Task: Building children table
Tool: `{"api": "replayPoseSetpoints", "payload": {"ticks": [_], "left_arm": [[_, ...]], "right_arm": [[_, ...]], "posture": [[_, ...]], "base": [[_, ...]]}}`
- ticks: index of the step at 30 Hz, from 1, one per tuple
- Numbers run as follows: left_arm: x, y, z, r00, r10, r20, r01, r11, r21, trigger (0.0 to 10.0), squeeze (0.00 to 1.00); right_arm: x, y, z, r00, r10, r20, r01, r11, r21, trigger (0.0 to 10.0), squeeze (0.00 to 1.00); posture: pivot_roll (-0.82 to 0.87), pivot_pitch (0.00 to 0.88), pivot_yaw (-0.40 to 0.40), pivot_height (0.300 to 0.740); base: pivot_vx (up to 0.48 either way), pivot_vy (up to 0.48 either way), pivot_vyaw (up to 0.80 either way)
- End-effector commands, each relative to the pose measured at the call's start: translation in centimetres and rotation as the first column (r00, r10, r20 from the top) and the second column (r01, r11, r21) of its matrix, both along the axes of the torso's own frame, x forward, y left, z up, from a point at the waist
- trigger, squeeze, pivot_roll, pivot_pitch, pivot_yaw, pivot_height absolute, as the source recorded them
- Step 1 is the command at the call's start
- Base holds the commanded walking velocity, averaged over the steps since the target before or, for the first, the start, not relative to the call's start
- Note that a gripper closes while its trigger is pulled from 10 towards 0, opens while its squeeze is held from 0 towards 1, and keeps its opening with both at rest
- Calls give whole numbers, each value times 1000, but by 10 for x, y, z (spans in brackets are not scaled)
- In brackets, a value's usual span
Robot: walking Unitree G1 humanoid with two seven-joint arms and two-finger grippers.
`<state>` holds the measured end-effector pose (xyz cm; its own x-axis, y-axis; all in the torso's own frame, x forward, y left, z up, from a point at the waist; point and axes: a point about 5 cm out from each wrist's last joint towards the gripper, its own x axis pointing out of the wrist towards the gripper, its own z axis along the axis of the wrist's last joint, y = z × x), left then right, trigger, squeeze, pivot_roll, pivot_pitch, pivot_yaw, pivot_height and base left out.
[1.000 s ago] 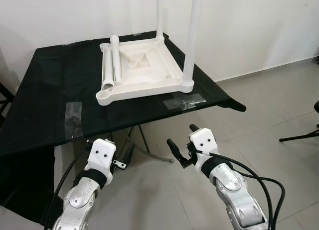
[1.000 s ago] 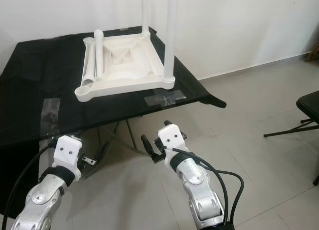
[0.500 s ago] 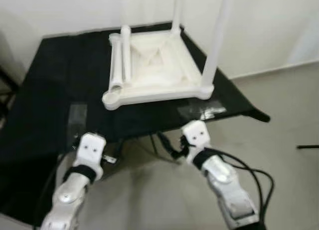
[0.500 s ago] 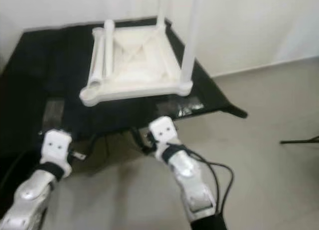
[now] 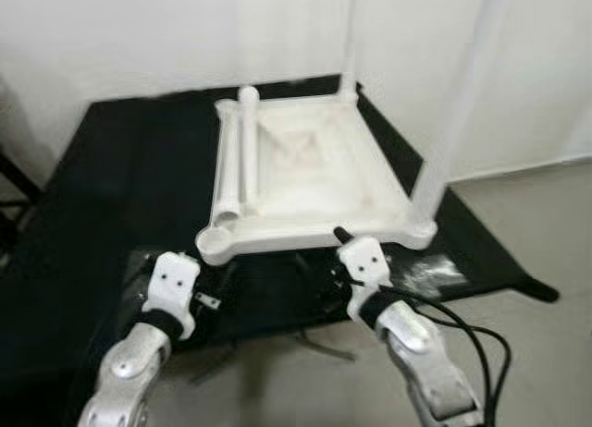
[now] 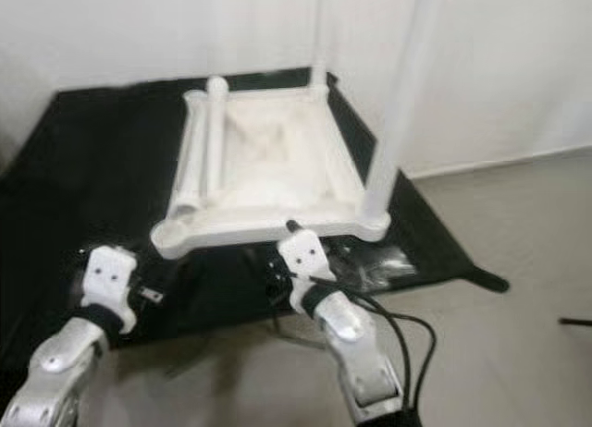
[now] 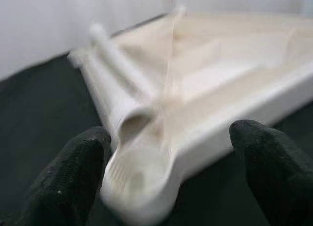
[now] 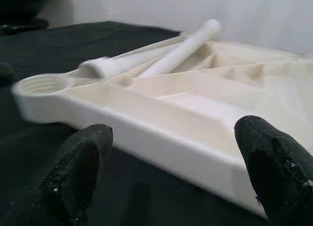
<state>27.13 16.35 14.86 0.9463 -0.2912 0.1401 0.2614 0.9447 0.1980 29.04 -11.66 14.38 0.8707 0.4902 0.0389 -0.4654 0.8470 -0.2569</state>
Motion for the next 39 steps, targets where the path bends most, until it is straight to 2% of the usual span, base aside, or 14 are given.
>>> {"api": "replayPoseSetpoints", "payload": {"ticks": [1, 6, 10, 11, 12, 13, 14, 15, 17, 18, 20, 23, 31, 39], "left_arm": [[0, -2, 8, 999, -29, 19, 29, 999, -15, 10000, 0], [7, 7, 49, 988, -64, 137, 66, 998, -10, 10000, 0], [8, 11, 77, 958, -217, 186, 186, 967, 172, 10000, 0], [8, 18, 85, 944, -289, 156, 207, 891, 403, 10000, 0], [8, 18, 85, 944, -289, 156, 207, 891, 403, 10000, 0], [10, 29, 84, 948, -303, 99, 186, 779, 599, 10000, 0], [12, 36, 82, 953, -299, 59, 177, 702, 690, 10000, 0], [12, 36, 82, 953, -299, 59, 177, 702, 690, 10000, 0], [12, 47, 74, 958, -287, -28, 188, 548, 815, 10000, 0], [12, 47, 74, 958, -287, -28, 188, 548, 815, 10000, 0], [11, 60, 64, 964, -246, -105, 202, 410, 890, 10000, 0], [11, 68, 57, 967, -210, -142, 210, 354, 912, 10000, 0], [2, 64, 30, 956, -189, -226, 282, 370, 885, 10000, 0], [6, 52, 20, 971, -195, -136, 208, 418, 884, 10000, 0]], "right_arm": [[-3, -2, 2, 1000, 26, 17, -26, 1000, 11, 10000, 0], [-4, 2, 3, 997, 68, 29, -68, 998, 1, 10000, 0], [-5, 3, 2, 997, 71, 27, -71, 998, -1, 10000, 0], [-5, 4, 2, 997, 72, 24, -72, 997, 0, 10000, 0], [-5, 4, 2, 997, 72, 24, -72, 997, 0, 10000, 0], [-5, 4, 1, 997, 75, 20, -75, 997, 1, 10000, 0], [-5, 4, 1, 997, 76, 17, -76, 997, 2, 10000, 0], [-5, 4, 1, 997, 76, 17, -76, 997, 2, 10000, 0], [-5, 5, 0, 997, 80, 16, -80, 997, 4, 10000, 0], [-5, 5, 0, 997, 80, 16, -80, 997, 4, 10000, 0], [-6, 5, 0, 997, 80, 14, -80, 997, 8, 10000, 0], [-6, 5, 0, 997, 79, 13, -79, 997, 10, 10000, 0], [-7, 5, -1, 997, 79, 5, -79, 997, 13, 10000, 0], [-7, 5, -2, 996, 85, -3, -85, 996, 14, 10000, 0]], "posture": [[-54, 117, 39, 740], [-49, 113, 40, 740], [-50, 112, 42, 740], [-48, 111, 44, 740], [-48, 111, 44, 740], [-48, 111, 47, 740], [-48, 112, 48, 740], [-48, 112, 48, 740], [-47, 114, 53, 740], [-47, 114, 53, 740], [-45, 118, 59, 740], [-45, 118, 60, 740], [-44, 121, 57, 740], [-43, 120, 55, 740]], "base": [[398, 0, 0], [374, 0, 0], [0, 0, 0], [0, 0, 0], [0, 0, 0], [0, 0, 0], [0, 0, 0], [0, 0, 0], [0, 0, 0], [0, 0, 0], [0, 0, 0], [0, 0, 0], [0, 0, 0], [0, 0, 0]]}}
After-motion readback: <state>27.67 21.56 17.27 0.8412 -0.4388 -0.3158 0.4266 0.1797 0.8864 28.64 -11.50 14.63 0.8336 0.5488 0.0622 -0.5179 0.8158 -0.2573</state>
